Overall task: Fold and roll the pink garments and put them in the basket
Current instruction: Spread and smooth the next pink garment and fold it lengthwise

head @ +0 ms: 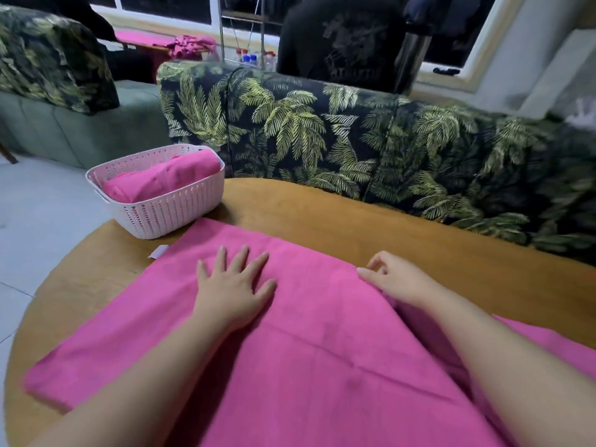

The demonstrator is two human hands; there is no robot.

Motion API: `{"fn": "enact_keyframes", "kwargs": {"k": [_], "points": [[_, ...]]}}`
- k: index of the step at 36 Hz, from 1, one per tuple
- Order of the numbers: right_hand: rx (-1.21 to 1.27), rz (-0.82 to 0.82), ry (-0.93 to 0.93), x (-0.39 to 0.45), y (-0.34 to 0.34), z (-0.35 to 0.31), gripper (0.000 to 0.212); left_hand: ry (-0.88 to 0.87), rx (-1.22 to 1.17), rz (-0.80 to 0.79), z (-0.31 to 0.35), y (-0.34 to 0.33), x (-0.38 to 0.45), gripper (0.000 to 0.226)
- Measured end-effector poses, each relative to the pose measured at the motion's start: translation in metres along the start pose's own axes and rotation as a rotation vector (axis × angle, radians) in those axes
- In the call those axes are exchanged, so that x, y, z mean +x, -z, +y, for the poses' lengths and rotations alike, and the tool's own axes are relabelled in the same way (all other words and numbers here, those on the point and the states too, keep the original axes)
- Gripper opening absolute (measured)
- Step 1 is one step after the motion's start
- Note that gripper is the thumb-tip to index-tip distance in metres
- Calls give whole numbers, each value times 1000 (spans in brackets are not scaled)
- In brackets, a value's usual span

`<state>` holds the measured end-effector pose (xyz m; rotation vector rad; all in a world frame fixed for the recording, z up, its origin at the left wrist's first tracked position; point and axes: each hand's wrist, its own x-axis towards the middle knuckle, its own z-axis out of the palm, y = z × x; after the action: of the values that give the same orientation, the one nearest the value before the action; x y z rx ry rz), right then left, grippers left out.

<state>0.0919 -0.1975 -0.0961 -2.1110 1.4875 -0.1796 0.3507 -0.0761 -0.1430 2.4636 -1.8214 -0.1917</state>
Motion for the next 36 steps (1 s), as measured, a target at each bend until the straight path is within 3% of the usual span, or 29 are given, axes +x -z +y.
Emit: {"fn": "enact_keyframes", "kwargs": {"k": [5, 8, 11, 15, 21, 23, 26, 28, 33, 36], "points": [[46, -108, -12, -29, 20, 26, 41, 31, 46, 7, -1, -3, 2, 92], [57, -120, 32, -46, 21, 44, 27, 46, 52, 5, 0, -2, 2, 91], [-80, -104, 109, -66, 22, 60, 16, 45, 72, -7, 1, 0, 0, 85], [-189, -86, 155, -99, 28, 72, 14, 34, 106, -35, 4, 4, -3, 57], [-435, 12, 185, -132, 22, 82, 23, -93, -21, -71, 71, 8, -11, 51], [-508, 16, 176, -137, 16, 79, 26, -163, -92, -87, 105, 4, -16, 52], [-537, -20, 197, -141, 11, 73, 11, -207, -118, -90, 136, -8, -24, 59], [-537, -17, 205, -144, 10, 72, 7, -215, -73, -62, 140, -15, -26, 78], [-571, 136, 91, -150, 22, 85, 22, -209, -27, -38, 139, -19, -25, 92], [-500, 242, -4, -148, 44, 101, 13, -209, -21, -40, 139, -21, -24, 93]]}}
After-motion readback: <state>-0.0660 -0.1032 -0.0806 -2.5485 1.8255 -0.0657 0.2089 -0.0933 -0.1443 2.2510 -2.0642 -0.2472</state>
